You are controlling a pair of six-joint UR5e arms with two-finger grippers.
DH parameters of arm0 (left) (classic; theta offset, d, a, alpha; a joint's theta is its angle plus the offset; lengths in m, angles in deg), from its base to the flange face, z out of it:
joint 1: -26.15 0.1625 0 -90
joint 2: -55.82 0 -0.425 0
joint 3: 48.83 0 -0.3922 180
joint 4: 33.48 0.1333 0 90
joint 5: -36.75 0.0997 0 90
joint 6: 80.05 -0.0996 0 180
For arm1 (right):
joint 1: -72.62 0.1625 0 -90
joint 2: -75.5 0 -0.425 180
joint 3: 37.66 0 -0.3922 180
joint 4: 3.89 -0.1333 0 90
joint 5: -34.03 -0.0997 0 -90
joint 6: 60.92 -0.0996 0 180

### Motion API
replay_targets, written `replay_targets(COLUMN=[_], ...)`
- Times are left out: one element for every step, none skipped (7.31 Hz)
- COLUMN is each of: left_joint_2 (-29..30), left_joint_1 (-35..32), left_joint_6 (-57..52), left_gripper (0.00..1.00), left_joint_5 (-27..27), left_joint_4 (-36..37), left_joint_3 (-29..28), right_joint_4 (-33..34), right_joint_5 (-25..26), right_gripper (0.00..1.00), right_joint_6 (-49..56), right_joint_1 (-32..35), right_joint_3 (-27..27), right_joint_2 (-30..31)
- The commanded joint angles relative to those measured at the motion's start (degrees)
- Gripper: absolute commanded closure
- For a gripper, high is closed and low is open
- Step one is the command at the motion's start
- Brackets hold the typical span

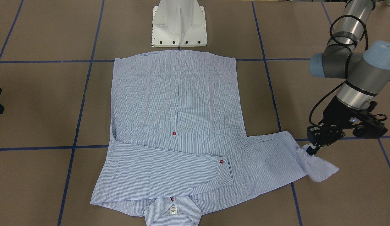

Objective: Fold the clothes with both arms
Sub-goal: 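Fold the held sleeve across the shirt's chest with the left gripper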

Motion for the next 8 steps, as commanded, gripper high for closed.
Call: replay_targets(left_joint_2=[18.0, 23.9, 31.0, 36.4, 36.9, 37.4, 37.5, 38.6], left_joint_1=[8.5, 11.2, 14.8, 15.9, 18.3, 20.9, 22.2, 22.8], left_joint_6=[-0.2, 0.4, 2.2, 2.8, 2.8, 2.9, 2.9, 3.6], left_gripper=[1.00, 1.00, 1.00, 1.00, 1.00, 1.00, 0.95, 0.56], left_joint_5=[7.1, 9.4, 14.9, 15.7, 16.6, 18.3, 18.9, 19.0], left_joint_4=[19.6, 20.5, 20.5, 20.4, 20.2, 19.8, 19.6, 17.8], left_joint_3=[-2.4, -6.8, -14.6, -20.9, -21.1, -21.5, -21.7, -23.8], right_joint_4=[0.0, 0.0, 0.0, 0.0, 0.0, 0.1, 0.1, 0.1], right_joint_5=[0.0, 0.0, 0.0, 0.0, 0.1, 0.1, 0.1, 0.1], right_gripper=[0.00, 0.00, 0.00, 0.00, 0.00, 0.00, 0.00, 0.00], right_joint_6=[-0.1, -0.1, -0.1, -0.1, -0.2, -0.2, -0.2, -0.3], right_joint_1=[-0.1, 0.0, 0.0, 0.0, 0.0, 0.0, 0.0, -0.1], right_joint_3=[0.0, 0.0, 0.0, 0.0, 0.0, 0.0, 0.0, -0.1], right_joint_2=[0.1, 0.2, 0.2, 0.2, 0.3, 0.3, 0.3, 0.3])
